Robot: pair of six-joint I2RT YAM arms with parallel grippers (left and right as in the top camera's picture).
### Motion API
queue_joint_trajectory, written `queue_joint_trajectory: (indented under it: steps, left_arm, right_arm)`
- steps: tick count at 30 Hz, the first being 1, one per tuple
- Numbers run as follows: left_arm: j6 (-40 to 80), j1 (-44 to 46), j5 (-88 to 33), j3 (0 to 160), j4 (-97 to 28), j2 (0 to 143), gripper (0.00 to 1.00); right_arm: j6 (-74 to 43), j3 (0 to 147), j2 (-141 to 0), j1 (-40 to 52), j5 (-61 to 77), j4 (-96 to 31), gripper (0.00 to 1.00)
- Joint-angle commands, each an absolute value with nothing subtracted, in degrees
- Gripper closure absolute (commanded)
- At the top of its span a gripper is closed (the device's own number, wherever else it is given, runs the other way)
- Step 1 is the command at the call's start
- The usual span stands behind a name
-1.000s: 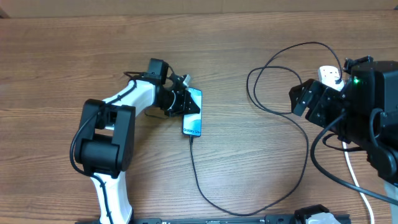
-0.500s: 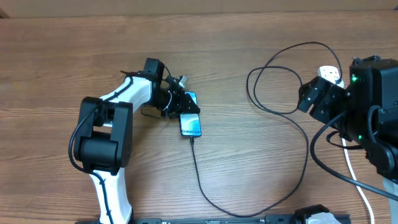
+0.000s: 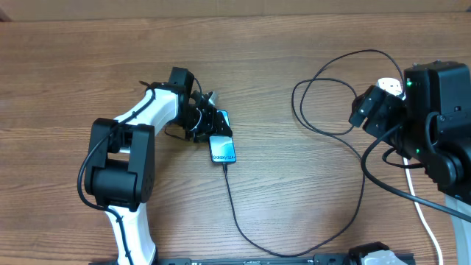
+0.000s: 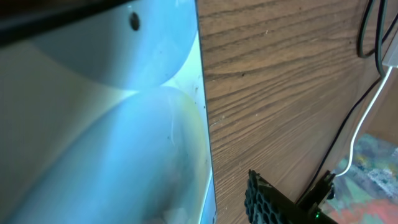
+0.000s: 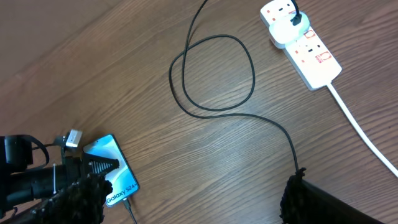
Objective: Plug charger to phone and switch on socket
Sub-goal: 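Lower the phone flat onto the table with the left gripper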
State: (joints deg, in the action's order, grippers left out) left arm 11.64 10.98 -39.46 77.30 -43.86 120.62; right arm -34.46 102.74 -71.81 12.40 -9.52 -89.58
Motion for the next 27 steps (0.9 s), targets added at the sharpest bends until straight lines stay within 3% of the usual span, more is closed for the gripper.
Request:
queue_joint_trajectory:
  steps: [1, 8, 27]
  left_arm:
    - [7.7, 11.7, -28.9, 75.5, -43.3, 123.9, 0.45]
    - [9.5, 12.5, -19.5, 75.5, -45.2, 123.9, 0.45]
    - [12.3, 12.4, -14.4, 75.5, -44.8, 123.9, 0.31]
  right_arm:
    - [-34.5, 103.5, -71.8, 12.1, -10.7, -90.1, 0.00]
    - [-32.5, 103.2, -71.5, 12.1, -9.1, -97.1, 0.00]
    - [-32.8, 103.2, -72.6, 12.1, -8.6, -97.0, 0.00]
